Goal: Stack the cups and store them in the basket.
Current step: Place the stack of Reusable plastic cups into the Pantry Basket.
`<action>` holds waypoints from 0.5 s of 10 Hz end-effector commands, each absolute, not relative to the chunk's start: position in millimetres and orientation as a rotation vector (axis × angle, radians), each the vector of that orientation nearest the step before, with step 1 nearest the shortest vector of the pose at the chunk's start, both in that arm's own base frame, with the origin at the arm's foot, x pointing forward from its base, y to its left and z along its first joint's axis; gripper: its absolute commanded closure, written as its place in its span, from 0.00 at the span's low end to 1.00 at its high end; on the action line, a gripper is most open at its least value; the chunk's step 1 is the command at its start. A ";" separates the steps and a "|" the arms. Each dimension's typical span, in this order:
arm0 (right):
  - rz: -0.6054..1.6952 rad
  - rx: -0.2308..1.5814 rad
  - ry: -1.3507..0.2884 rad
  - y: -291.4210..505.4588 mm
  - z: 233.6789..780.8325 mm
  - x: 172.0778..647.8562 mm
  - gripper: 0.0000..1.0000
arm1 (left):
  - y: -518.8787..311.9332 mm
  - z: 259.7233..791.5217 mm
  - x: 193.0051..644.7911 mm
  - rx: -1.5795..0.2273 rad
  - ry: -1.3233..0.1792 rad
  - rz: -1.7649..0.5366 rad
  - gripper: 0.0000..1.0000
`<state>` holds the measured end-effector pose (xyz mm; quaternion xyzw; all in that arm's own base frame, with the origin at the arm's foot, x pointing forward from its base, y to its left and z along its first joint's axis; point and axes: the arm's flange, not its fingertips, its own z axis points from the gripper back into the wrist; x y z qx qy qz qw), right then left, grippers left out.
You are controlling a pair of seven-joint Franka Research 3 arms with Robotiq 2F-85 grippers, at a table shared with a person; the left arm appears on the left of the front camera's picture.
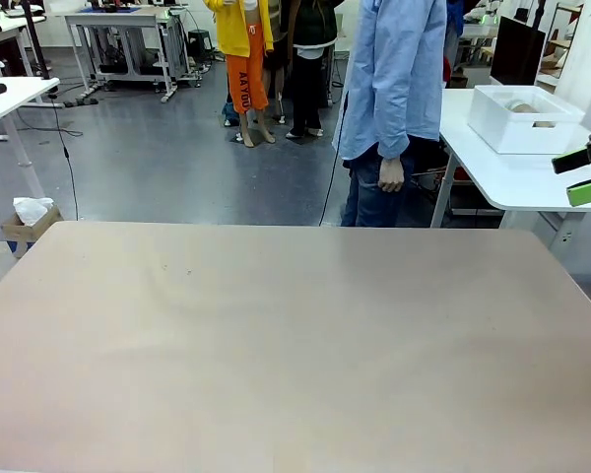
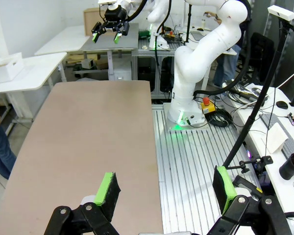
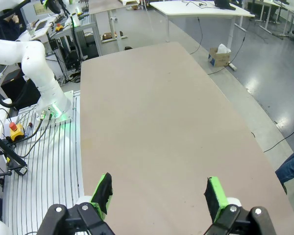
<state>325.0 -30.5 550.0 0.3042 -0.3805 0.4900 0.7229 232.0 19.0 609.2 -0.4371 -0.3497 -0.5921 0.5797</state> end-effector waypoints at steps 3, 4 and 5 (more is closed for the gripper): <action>1.078 0.684 -0.853 -30.4 551.5 326.6 0.00 | 17.0 610.7 231.9 -1.034 -0.834 -1.391 0.00; 1.078 0.684 -0.853 -30.4 551.5 326.6 0.00 | 17.0 610.7 231.9 -1.034 -0.834 -1.391 0.00; 1.078 0.684 -0.853 -30.4 551.5 326.6 0.00 | 17.0 610.7 231.9 -1.034 -0.834 -1.391 0.00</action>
